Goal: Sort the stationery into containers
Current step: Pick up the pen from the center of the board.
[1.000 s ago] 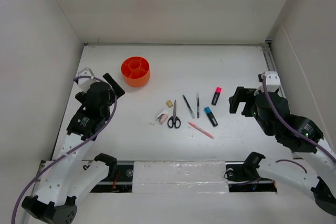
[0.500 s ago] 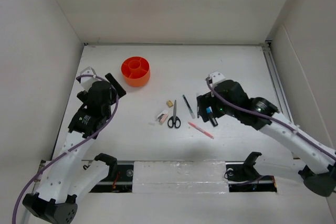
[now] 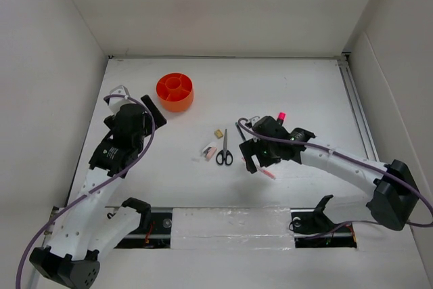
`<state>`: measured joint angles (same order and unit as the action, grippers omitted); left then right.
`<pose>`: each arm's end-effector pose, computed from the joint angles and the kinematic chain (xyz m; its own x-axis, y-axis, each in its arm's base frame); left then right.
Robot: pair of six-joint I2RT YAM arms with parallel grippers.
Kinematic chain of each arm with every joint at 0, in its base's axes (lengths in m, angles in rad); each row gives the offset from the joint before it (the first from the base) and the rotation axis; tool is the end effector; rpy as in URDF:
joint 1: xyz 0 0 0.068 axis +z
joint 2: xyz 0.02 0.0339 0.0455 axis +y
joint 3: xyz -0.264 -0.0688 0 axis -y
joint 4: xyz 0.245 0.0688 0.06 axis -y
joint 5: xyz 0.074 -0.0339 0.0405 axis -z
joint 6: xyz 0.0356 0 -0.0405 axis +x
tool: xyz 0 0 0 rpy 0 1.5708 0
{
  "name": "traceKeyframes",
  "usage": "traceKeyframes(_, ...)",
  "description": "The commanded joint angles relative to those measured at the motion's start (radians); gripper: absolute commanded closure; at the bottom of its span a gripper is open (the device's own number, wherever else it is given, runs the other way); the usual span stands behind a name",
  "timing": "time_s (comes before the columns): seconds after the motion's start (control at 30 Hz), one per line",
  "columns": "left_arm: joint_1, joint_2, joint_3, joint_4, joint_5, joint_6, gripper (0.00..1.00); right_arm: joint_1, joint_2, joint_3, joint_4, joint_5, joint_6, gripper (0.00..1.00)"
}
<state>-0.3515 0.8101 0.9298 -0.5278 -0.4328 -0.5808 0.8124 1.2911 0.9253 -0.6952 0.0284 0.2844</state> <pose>0.1663 -0.0451 0.3514 -0.2847 -0.4261 -0.8587 -0.2453 0.8983 -0.3645 0.1733 0.1814 0.2400 -0.7771 -0.4125 -0.4753 -0.5189 0.8473 0.1131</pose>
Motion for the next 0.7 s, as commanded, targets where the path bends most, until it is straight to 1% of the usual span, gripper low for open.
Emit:
traceKeyframes(0.0,0.002,0.0,0.015,0.025,0.032,0.022,0.0,-0.002,0.023,-0.028,0.085,-0.03,0.062,0.09)
traceKeyframes(0.13,0.002,-0.018,0.015,0.034,0.054,0.032,0.0,-0.002,0.085,-0.048,0.105,-0.019,0.071,0.09)
traceKeyframes(0.3,0.002,-0.028,0.006,0.054,0.117,0.05,0.0,-0.002,0.135,-0.037,0.124,0.011,0.061,0.09)
traceKeyframes(0.47,0.002,-0.028,0.006,0.054,0.138,0.059,0.0,-0.024,0.169,-0.061,0.125,0.001,0.085,0.11)
traceKeyframes(0.5,0.002,-0.037,0.006,0.054,0.152,0.068,0.0,-0.024,0.184,-0.062,0.125,0.001,0.113,0.11)
traceKeyframes(0.6,0.002,-0.048,0.006,0.074,0.215,0.079,0.0,-0.035,0.23,-0.071,0.134,0.001,0.139,0.13)
traceKeyframes(0.67,0.002,-0.057,0.006,0.074,0.224,0.079,0.0,-0.035,0.26,-0.071,0.134,0.013,0.148,0.15)
